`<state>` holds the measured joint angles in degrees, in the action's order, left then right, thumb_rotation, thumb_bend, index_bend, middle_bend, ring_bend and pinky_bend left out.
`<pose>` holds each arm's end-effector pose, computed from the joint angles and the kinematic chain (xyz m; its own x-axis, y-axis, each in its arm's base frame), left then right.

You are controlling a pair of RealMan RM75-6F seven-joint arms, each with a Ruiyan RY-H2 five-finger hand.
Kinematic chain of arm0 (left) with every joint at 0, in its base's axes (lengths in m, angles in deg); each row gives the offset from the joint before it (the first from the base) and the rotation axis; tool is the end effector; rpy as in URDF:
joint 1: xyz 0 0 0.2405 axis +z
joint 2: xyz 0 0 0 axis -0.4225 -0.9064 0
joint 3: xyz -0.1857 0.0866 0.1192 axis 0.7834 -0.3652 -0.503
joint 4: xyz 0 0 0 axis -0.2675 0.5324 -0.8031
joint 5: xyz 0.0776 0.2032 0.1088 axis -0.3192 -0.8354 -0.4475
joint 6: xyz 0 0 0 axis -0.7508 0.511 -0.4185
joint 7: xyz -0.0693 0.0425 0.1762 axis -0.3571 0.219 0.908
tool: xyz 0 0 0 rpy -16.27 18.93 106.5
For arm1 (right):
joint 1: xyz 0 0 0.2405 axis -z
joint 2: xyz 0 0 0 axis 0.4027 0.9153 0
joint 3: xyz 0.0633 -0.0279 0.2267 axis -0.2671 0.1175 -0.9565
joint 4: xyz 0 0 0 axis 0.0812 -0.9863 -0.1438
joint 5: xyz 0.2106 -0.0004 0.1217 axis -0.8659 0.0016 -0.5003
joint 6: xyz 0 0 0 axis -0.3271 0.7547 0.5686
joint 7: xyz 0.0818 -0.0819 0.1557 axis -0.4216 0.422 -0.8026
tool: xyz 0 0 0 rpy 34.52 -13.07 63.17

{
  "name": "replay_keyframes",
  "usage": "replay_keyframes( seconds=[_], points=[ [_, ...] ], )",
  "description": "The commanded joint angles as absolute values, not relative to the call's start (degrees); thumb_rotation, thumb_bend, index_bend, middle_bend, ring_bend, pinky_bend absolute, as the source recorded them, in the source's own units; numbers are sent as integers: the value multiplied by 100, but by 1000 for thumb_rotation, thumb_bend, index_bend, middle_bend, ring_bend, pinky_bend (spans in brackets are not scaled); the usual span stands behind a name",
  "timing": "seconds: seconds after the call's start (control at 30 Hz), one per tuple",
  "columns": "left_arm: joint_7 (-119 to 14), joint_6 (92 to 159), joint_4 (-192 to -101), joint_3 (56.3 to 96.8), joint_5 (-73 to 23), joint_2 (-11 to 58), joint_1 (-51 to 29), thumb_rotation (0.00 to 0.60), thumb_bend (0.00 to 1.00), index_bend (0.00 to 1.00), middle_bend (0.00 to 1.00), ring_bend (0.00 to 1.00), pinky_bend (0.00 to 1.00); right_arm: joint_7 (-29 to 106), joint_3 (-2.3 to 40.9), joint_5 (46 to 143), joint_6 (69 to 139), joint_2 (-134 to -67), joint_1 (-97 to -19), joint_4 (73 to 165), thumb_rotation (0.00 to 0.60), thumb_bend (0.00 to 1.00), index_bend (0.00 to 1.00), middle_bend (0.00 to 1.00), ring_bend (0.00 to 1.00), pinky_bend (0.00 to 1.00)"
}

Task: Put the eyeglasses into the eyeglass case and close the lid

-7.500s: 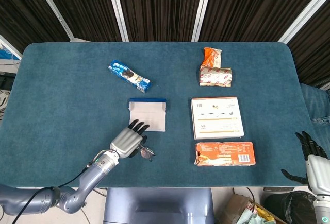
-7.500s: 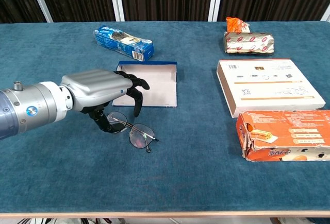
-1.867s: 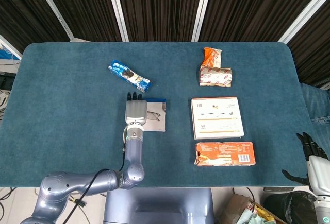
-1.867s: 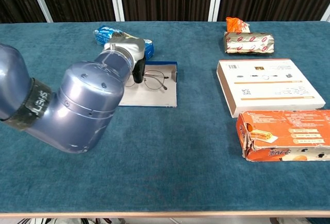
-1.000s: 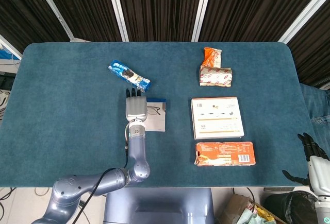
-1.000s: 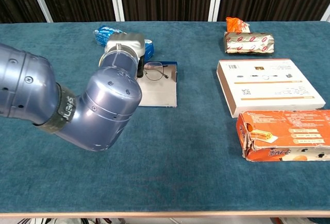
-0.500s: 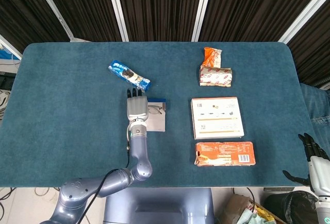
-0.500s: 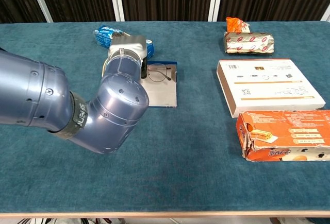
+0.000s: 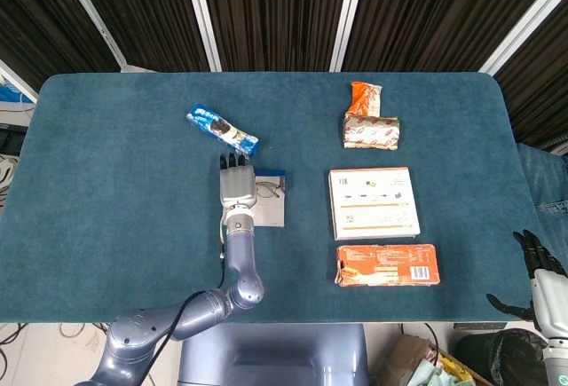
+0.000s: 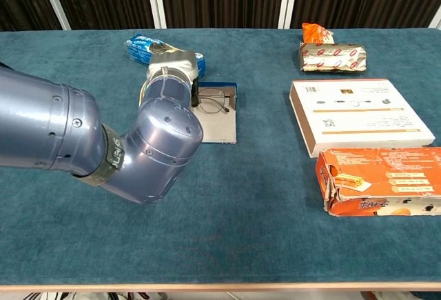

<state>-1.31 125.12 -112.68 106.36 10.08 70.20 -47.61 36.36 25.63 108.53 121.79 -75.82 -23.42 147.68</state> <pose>-0.0239 0.4535 -0.1558 0.4353 0.2312 0.8701 0.8770 0.1093 -0.4678 -0.3226 -0.2036 0.1310 0.2257 -0.0603 0.9723 -0.9475 0.2184 0.2334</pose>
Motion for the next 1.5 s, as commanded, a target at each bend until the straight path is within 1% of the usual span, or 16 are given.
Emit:
replay_keyframes(
  seconds=[0.03,0.17,0.3,0.47,0.6,0.8,1.07,1.2,1.23,1.33,1.37,1.43,1.5],
  points=[
    [-158,12518,-11264,10604,997,7020,-4769,600,460,538,146,0,0,3633,2565,10854,12177,-7580,-2341,14771,600,204,77,36,124,161],
    [-189,12509,-11260,10596,1008,7020,-4774,600,455,465,144,0,0,3629,2566,10855,12170,-7576,-2343,14772,600,204,77,36,124,161],
    [-194,12502,-11295,10577,1016,7020,-4779,600,454,368,140,0,0,3631,2566,10853,12170,-7573,-2343,14777,600,205,77,36,124,161],
    [-206,12580,-11404,10563,972,7020,-4762,600,455,323,133,0,0,3636,2566,10857,12170,-7576,-2344,14774,600,204,78,36,124,161],
    [-208,12785,-11694,10451,762,6957,-4637,600,454,328,132,0,0,3634,2567,10857,12159,-7576,-2350,14773,600,205,78,37,124,161],
    [-51,13111,-12407,10296,605,6710,-4323,600,454,332,129,0,0,3642,2571,10868,12164,-7581,-2349,14773,600,206,78,37,124,161],
    [265,13565,-13797,10048,411,6069,-3830,600,455,338,129,0,0,3677,2573,10860,12163,-7595,-2351,14775,600,209,79,37,124,161],
    [455,13744,-14310,9890,281,5697,-3641,600,454,326,134,0,5,3708,2571,10845,12158,-7606,-2355,14781,600,210,79,37,124,161],
    [504,13768,-14449,9823,251,5592,-3578,600,454,316,136,0,20,3715,2569,10834,12158,-7606,-2354,14785,600,209,79,37,124,161],
    [626,13699,-14936,9600,266,5286,-3371,600,455,271,169,1,150,3719,2559,10808,12160,-7610,-2353,14792,600,209,79,37,124,161],
    [627,13668,-15085,9542,272,5202,-3309,600,455,253,190,15,200,3723,2558,10802,12159,-7611,-2353,14792,600,210,79,37,124,161],
    [614,13582,-15519,9370,281,4955,-3135,600,457,222,234,67,292,3732,2555,10794,12157,-7614,-2355,14794,600,211,79,37,124,161],
    [533,13505,-15848,9235,243,4764,-3003,600,463,179,307,175,421,3739,2555,10791,12158,-7616,-2354,14793,600,212,79,37,124,161]
  ],
)
